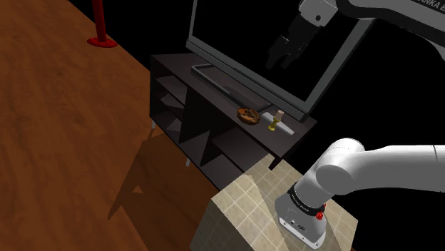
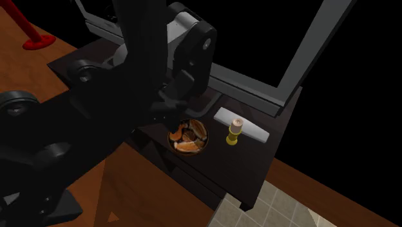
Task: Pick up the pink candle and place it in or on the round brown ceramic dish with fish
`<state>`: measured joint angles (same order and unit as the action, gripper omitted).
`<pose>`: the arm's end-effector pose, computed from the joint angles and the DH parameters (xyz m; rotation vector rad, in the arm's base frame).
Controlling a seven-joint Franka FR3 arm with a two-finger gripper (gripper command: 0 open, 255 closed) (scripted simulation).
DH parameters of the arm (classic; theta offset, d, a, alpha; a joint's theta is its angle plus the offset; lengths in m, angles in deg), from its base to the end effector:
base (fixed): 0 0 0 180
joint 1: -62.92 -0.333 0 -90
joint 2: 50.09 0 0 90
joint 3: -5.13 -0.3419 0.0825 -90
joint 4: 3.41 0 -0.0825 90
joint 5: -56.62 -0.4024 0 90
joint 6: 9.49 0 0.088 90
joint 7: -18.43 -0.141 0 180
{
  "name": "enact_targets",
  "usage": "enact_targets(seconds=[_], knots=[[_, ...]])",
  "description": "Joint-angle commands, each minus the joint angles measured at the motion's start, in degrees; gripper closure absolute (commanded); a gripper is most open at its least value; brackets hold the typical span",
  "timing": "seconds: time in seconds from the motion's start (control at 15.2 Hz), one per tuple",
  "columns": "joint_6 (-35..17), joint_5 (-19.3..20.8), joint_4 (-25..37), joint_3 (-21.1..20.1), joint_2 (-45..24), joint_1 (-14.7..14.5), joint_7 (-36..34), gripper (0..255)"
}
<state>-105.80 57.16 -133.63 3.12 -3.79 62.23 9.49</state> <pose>0.3171 0.0179 0.6345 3.1039 -0.1818 0.3407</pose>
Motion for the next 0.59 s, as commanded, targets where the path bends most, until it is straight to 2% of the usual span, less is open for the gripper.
enact_targets(seconds=[0.0, 0.53], knots=[[0.0, 0.0, 0.0, 0.0, 0.0, 0.0, 0.0, 0], [-8.3, 4.1, -10.8, 8.1, 1.7, 3.1, 6.8, 0]])
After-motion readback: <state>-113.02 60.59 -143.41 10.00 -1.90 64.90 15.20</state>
